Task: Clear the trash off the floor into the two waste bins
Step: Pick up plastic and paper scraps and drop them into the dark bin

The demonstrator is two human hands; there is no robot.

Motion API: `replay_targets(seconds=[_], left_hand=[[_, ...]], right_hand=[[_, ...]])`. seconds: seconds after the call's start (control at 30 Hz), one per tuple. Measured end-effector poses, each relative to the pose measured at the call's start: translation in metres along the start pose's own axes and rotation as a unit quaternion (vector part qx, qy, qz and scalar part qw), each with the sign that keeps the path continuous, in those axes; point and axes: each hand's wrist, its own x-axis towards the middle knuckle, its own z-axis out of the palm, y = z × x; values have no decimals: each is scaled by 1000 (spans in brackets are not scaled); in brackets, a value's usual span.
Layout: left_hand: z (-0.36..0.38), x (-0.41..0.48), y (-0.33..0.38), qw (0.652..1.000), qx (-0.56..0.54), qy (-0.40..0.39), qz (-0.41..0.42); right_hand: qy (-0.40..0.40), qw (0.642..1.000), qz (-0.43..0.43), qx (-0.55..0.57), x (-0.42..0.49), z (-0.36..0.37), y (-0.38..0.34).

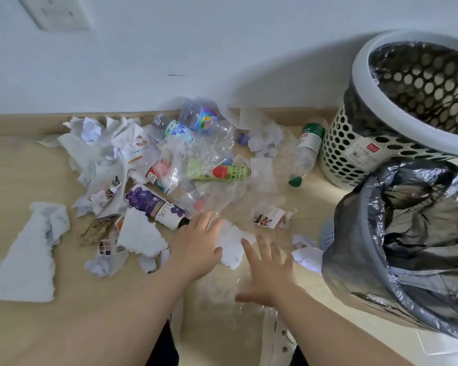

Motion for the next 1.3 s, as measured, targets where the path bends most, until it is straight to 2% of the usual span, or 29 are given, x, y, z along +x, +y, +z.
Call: replay_targets(seconds=[0.13, 0.23, 0.37, 0.5, 0.67, 0.8, 0.93, 1.0, 1.1, 1.17, 1.23, 1.3], left_hand=[[21, 5, -10, 999, -43, -4, -19], [31, 9, -14, 997, -72, 3, -42], [39, 11, -23, 995, -82, -5, -56], [37, 16, -25, 992, -113, 27, -56], [23, 25, -18, 975, -202, 75, -54], [9, 34, -18, 967, -229, 94, -68], [-7, 44, -17, 976, -177, 120, -40], [-17, 48, -17, 977, -122, 174, -33], [-35, 58, -20, 958, -79, 276, -18], [-49, 69, -21, 946, -81, 313, -21], [-63, 85, -22, 936, -64, 344, -17], [-72, 103, -23, 945, -31, 322, -56]], right_hand=[[-12, 999, -2, -52, 21, 34, -1], [37, 998, 18, -53, 27, 49, 4], [92, 996, -1, 0, 30, 48, 10], [121, 983, 68, 120, 35, 32, 12], [212, 907, 119, 344, 39, -2, 6], [276, 838, 138, 450, 45, -29, 1], [342, 771, 137, 519, 50, -50, 5], [373, 727, 152, 556, 55, -61, 10], [414, 674, 150, 592, 63, -74, 18], [420, 665, 150, 600, 65, -78, 18], [404, 675, 153, 598, 65, -79, 15], [386, 688, 152, 596, 65, -79, 12]])
